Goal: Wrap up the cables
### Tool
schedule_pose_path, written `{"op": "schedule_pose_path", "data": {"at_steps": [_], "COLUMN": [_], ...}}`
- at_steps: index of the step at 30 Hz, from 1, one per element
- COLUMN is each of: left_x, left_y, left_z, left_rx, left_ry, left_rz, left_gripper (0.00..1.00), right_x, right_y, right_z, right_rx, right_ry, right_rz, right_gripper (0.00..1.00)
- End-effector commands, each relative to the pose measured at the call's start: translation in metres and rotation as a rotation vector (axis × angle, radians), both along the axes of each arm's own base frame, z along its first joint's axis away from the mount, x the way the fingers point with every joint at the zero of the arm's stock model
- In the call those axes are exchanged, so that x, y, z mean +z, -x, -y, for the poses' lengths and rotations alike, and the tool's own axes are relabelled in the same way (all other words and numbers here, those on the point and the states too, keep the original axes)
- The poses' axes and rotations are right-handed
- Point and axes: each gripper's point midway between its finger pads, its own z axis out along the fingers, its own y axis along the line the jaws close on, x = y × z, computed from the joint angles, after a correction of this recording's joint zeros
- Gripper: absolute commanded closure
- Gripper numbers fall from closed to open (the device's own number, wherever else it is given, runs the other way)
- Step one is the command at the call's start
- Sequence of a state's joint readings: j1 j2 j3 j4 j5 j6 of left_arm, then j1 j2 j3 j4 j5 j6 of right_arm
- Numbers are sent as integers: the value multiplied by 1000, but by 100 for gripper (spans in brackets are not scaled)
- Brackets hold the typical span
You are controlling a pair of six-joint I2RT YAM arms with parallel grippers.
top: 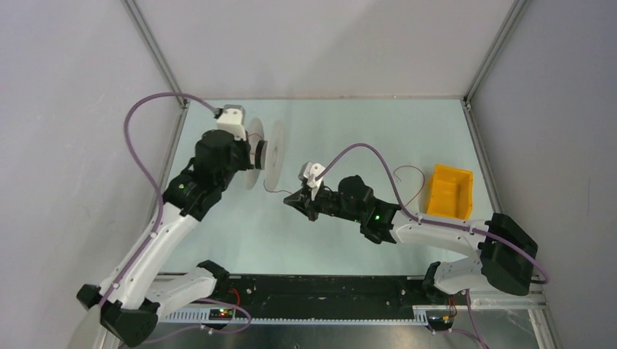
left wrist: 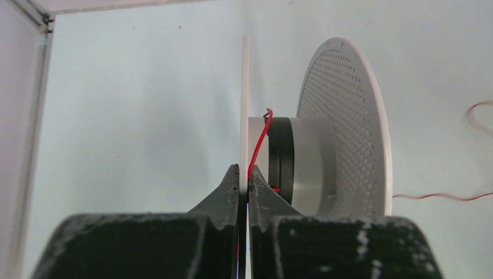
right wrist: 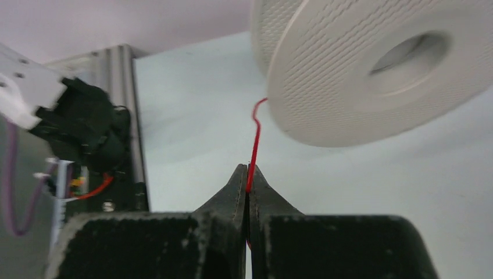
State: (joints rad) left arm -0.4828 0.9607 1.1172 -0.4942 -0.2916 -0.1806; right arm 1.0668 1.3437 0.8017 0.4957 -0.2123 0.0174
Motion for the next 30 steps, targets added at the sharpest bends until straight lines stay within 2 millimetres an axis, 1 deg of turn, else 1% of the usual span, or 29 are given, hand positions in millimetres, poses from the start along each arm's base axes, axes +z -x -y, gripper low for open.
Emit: {"op": "schedule_pose_path", "data": {"at_steps": [1, 2, 3, 4, 7, 10, 12, 13, 14, 15, 16, 17, 18, 19, 20, 21, 22, 23, 24, 25, 26, 27, 28, 29, 30], "left_x": [11, 6, 1, -3, -16, -25, -31, -35, -35, -39, -38, -42, -40, -44, -42, -45, -46, -46, -47, -46, -46, -45, -43, -41, -38], "left_y": [-2, -3, -1, 0, 6, 12, 16, 19, 21, 24, 25, 30, 31, 36, 39, 45, 48, 52, 56, 59, 63, 64, 67, 68, 69], "left_z": [-16, -19, -20, -21, -23, -19, -11, -6, -2, 4, 7, 13, 16, 21, 23, 26, 26, 29, 31, 32, 34, 35, 37, 38, 40], "left_rx": [86, 104, 99, 105, 84, 33, -16, -52, -68, -104, -121, -159, -180, -215, -234, -269, -284, -308, -331, -345, -368, -379, -390, -392, -399], "left_ry": [-193, -218, -239, -253, -295, -306, -294, -284, -271, -262, -249, -241, -234, -228, -226, -223, -228, -222, -219, -216, -208, -203, -192, -180, -168], "left_rz": [28, 11, -12, -26, -73, -104, -130, -149, -157, -180, -186, -213, -217, -243, -248, -273, -286, -294, -305, -306, -312, -312, -311, -308, -305], "left_gripper": [100, 100, 100, 100, 100, 100, 100, 100, 100, 100, 100, 100, 100, 100, 100, 100, 100, 100, 100, 100, 100, 100, 100, 100, 100], "right_x": [1, 8, 15, 20, 43, 63, 72, 73, 74, 75, 75, 76, 74, 76, 73, 74, 69, 72, 67, 66, 59, 57, 48, 45, 34], "right_y": [-34, -47, -52, -63, -81, -90, -96, -100, -104, -108, -113, -116, -120, -123, -127, -130, -134, -134, -139, -137, -141, -140, -142, -140, -139], "right_z": [16, 22, 23, 31, 44, 48, 49, 51, 48, 49, 45, 45, 41, 41, 40, 39, 40, 39, 41, 39, 42, 40, 42, 39, 37], "right_rx": [-175, -243, -273, -340, -453, -519, -557, -577, -597, -622, -641, -655, -667, -675, -684, -685, -678, -662, -651, -619, -609, -580, -570, -530, -479], "right_ry": [182, 201, 200, 219, 221, 194, 186, 201, 186, 202, 190, 209, 201, 211, 217, 216, 238, 215, 234, 210, 219, 211, 219, 210, 208], "right_rz": [172, 221, 248, 292, 405, 492, 545, 574, 591, 626, 651, 695, 716, 744, 749, 745, 732, 710, 690, 659, 615, 599, 548, 528, 472], "right_gripper": [100, 100, 100, 100, 100, 100, 100, 100, 99, 99, 98, 97, 96, 95, 95, 95, 94, 94, 93, 93, 93, 93, 93, 94, 95]}}
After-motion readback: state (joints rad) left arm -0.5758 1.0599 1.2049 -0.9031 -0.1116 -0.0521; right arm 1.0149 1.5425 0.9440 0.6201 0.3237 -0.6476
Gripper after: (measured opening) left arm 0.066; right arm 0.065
